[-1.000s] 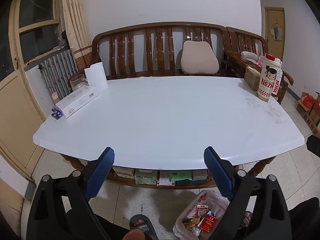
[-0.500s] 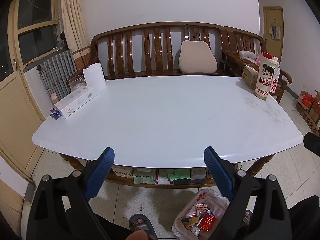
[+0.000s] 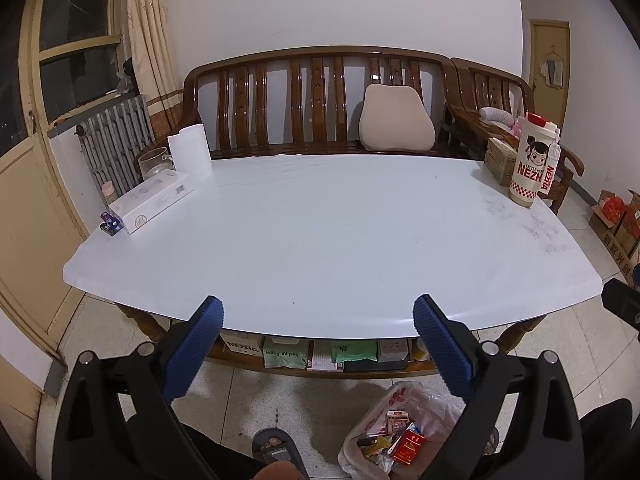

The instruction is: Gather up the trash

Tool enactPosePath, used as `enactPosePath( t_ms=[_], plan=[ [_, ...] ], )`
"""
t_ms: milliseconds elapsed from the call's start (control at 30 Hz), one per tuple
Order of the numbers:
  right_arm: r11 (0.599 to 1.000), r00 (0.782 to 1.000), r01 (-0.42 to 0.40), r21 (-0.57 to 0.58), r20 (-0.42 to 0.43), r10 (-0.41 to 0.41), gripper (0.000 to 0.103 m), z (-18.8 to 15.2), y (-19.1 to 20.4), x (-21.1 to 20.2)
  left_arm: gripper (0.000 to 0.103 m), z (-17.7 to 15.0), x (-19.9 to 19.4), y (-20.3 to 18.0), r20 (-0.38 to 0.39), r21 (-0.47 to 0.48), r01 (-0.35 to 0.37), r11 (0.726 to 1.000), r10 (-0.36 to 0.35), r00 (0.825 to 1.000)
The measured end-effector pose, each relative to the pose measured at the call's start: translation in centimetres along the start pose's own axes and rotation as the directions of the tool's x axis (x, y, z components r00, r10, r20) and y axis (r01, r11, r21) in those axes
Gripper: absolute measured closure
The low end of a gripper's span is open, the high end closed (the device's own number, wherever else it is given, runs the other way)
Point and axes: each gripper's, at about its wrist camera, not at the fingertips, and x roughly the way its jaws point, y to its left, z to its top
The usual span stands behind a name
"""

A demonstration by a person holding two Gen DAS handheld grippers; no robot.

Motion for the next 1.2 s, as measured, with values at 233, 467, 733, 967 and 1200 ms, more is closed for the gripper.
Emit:
enactPosePath(
  t_ms=[233, 467, 733, 967, 1200],
  plan=[
    [1.0, 1.0, 0.003, 0.0, -0.001, -0.003, 0.014, -0.2, 0.0, 0.1, 0.008, -0.1, 0.1, 0.2, -0.013, -0.005, 0.014, 1.0, -0.014, 1.0],
    [1.0, 1.0, 0.003, -0.002, -0.002, -0.003, 0.014, -0.3, -0.2, 0.1, 0.008, 0.1, 0.3, 0.6, -0.023, -0.033, 0.025, 0.999, -0.025, 0.999],
    [1.0, 1.0, 0.002, -0.005, -0.004, -0.002, 0.014, -0.3, -0.3, 0.1, 0.008, 0.3, 0.4, 1.1, -0.032, -0.059, 0.035, 0.998, -0.037, 0.999],
    [1.0, 1.0, 0.0, -0.007, -0.003, 0.0, 0.014, -0.3, -0.3, 0.1, 0.008, 0.3, 0.3, 1.0, -0.023, -0.047, 0.016, 0.999, -0.017, 1.0],
    [1.0, 1.0, 0.0, -0.007, -0.003, 0.0, 0.014, -0.2, -0.3, 0.1, 0.008, 0.2, 0.4, 1.0, -0.024, -0.052, 0.018, 0.998, -0.02, 1.0]
  ],
)
